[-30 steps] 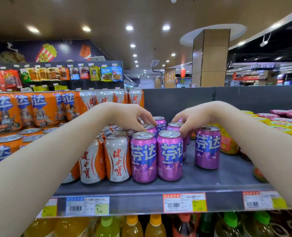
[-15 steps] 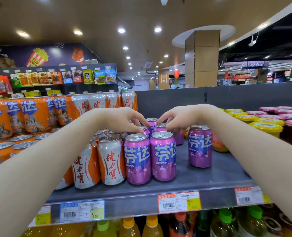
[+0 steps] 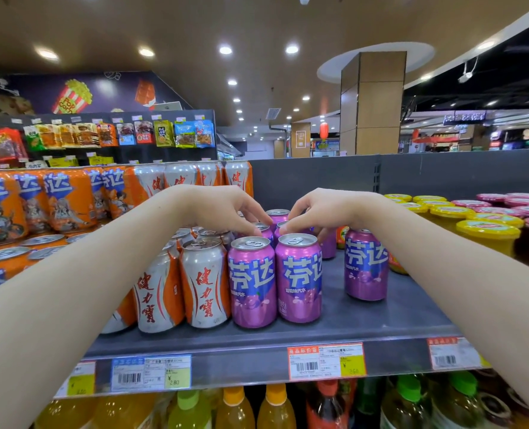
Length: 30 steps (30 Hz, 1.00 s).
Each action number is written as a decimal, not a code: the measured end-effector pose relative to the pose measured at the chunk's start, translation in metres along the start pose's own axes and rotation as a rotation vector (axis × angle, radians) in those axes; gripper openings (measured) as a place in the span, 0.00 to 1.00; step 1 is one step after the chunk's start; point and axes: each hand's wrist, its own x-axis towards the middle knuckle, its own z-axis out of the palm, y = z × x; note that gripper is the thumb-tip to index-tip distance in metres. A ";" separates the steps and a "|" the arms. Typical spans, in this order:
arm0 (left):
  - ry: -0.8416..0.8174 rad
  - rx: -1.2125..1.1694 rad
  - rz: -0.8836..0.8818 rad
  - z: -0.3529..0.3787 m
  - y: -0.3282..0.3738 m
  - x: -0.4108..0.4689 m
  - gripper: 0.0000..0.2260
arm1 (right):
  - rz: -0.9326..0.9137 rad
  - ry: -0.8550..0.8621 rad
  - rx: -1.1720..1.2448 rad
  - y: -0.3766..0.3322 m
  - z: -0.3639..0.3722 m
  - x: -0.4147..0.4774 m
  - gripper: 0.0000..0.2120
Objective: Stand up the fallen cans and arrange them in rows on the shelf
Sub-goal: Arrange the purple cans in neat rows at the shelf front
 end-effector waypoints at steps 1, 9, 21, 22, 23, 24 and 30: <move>-0.006 -0.005 -0.003 0.000 -0.001 0.001 0.17 | -0.002 0.003 -0.001 -0.001 0.001 0.001 0.20; -0.018 -0.065 -0.013 0.002 -0.012 0.007 0.16 | 0.014 -0.085 0.052 0.002 -0.008 -0.004 0.19; 0.022 -0.052 0.023 0.000 -0.013 0.018 0.15 | 0.033 -0.023 -0.040 -0.004 -0.018 -0.012 0.20; 0.010 -0.060 0.025 -0.001 -0.014 0.019 0.15 | 0.031 0.022 -0.074 -0.004 -0.022 -0.014 0.19; -0.002 -0.064 0.026 -0.003 -0.015 0.020 0.15 | 0.034 0.064 -0.118 -0.003 -0.027 -0.016 0.19; -0.015 -0.067 0.028 -0.004 -0.015 0.020 0.16 | 0.048 0.094 -0.166 -0.003 -0.032 -0.019 0.19; -0.049 -0.032 0.025 -0.011 -0.011 0.028 0.18 | 0.323 -0.073 -0.395 -0.007 -0.051 -0.055 0.29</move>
